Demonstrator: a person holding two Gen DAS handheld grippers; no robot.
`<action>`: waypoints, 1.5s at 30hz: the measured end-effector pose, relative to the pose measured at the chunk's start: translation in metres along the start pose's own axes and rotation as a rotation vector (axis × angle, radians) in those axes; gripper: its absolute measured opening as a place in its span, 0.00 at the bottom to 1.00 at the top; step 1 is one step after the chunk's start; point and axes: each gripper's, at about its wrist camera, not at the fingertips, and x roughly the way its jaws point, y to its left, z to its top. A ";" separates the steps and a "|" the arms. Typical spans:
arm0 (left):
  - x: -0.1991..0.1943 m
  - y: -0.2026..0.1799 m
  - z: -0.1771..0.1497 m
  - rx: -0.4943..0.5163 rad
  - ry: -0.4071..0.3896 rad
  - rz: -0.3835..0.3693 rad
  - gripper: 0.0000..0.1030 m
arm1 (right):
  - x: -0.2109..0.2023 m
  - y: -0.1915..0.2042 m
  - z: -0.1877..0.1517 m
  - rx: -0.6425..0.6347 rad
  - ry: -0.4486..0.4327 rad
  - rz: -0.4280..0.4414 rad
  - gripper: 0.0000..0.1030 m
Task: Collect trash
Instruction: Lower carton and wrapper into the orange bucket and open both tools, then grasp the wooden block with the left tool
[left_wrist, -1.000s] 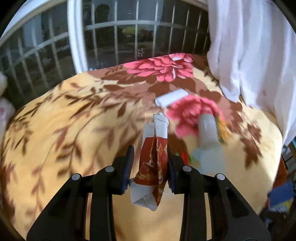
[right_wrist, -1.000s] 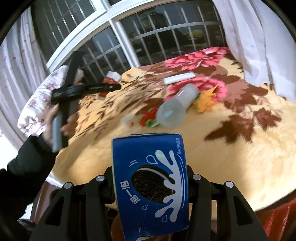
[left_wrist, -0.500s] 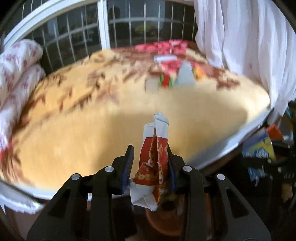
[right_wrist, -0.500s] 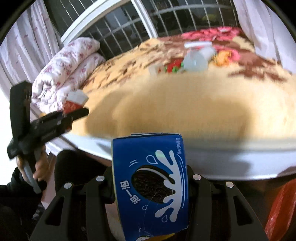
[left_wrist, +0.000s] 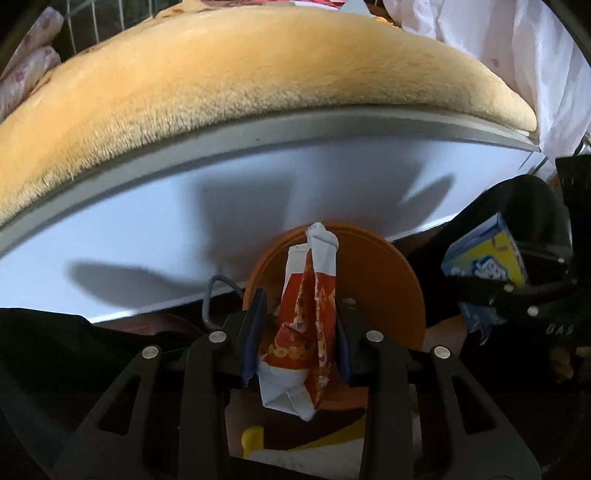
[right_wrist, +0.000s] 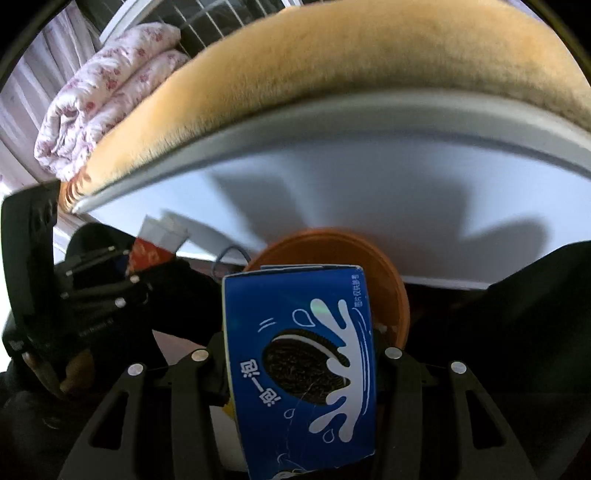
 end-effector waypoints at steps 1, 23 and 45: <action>0.002 0.001 -0.001 -0.002 0.006 -0.003 0.32 | 0.001 0.001 0.000 -0.008 0.001 -0.002 0.46; 0.028 0.001 -0.001 -0.016 0.127 0.028 0.89 | 0.020 0.010 0.006 -0.044 0.026 -0.090 0.77; -0.057 -0.004 0.101 0.003 -0.159 0.012 0.90 | -0.061 -0.018 0.022 0.052 -0.259 -0.080 0.85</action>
